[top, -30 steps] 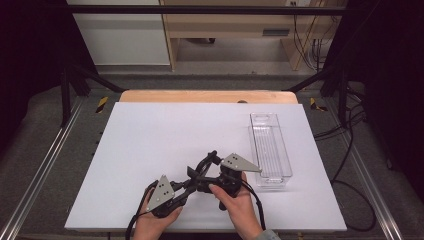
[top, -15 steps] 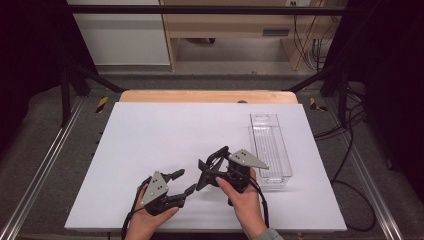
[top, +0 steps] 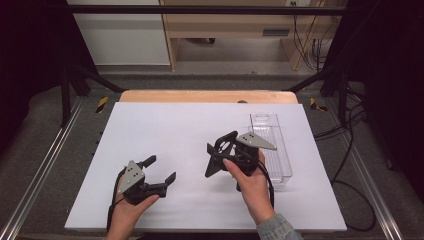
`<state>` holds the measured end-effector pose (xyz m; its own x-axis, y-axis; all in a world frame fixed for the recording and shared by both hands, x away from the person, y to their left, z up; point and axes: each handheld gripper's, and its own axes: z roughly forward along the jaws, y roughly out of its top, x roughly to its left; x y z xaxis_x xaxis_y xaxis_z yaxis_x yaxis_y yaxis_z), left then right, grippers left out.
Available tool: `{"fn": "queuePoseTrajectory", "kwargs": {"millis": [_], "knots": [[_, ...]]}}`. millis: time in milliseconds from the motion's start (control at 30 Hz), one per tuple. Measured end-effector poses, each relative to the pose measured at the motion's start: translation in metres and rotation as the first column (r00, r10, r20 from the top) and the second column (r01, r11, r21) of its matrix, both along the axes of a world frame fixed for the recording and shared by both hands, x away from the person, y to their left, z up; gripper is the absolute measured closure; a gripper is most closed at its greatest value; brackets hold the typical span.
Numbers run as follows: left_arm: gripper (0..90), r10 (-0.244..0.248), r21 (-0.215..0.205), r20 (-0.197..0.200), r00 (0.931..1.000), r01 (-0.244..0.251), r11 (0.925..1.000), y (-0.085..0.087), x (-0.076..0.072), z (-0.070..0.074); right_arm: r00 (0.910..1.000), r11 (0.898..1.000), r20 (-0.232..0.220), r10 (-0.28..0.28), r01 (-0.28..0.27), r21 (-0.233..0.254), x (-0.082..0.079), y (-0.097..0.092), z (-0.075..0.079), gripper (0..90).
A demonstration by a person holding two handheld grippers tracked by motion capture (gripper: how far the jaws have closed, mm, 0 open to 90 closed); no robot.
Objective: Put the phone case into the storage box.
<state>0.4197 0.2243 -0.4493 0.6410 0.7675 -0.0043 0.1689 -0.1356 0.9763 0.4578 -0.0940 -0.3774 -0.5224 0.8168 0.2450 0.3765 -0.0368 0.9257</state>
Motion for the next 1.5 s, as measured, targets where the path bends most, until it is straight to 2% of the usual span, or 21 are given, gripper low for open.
{"fn": "queuePoseTrajectory", "kwargs": {"millis": [333,667,833,1133,1200,1500], "knots": [[6.5,0.052,-0.013,-0.019,0.9985,-0.052,0.9986,0.013,0.007,-0.004,0.9993,0.999,0.027,-0.027,0.028,-0.034,0.015,-0.012,0.028,13.9],[5.4,0.054,-0.020,-0.020,0.9983,-0.054,0.9983,0.016,0.008,-0.006,0.9965,0.996,0.040,-0.073,0.075,-0.053,0.038,-0.029,0.051,13.9],[4.9,0.055,-0.027,-0.022,0.9982,-0.056,0.9981,0.018,0.009,-0.006,0.9920,0.991,0.050,-0.116,0.119,-0.068,0.055,-0.042,0.062,13.9],[4.9,0.063,-0.032,-0.025,0.9977,-0.064,0.9975,0.021,0.011,-0.007,0.9828,0.979,0.055,-0.176,0.181,-0.097,0.075,-0.060,0.063,13.9],[4.9,0.062,-0.031,-0.026,0.9978,-0.062,0.9976,0.021,0.012,-0.007,0.9785,0.973,0.059,-0.197,0.203,-0.110,0.081,-0.066,0.061,13.9],[4.9,0.059,-0.031,-0.028,0.9978,-0.060,0.9977,0.021,0.012,-0.008,0.9634,0.956,0.085,-0.254,0.264,-0.130,0.089,-0.079,0.060,14.0]]}}
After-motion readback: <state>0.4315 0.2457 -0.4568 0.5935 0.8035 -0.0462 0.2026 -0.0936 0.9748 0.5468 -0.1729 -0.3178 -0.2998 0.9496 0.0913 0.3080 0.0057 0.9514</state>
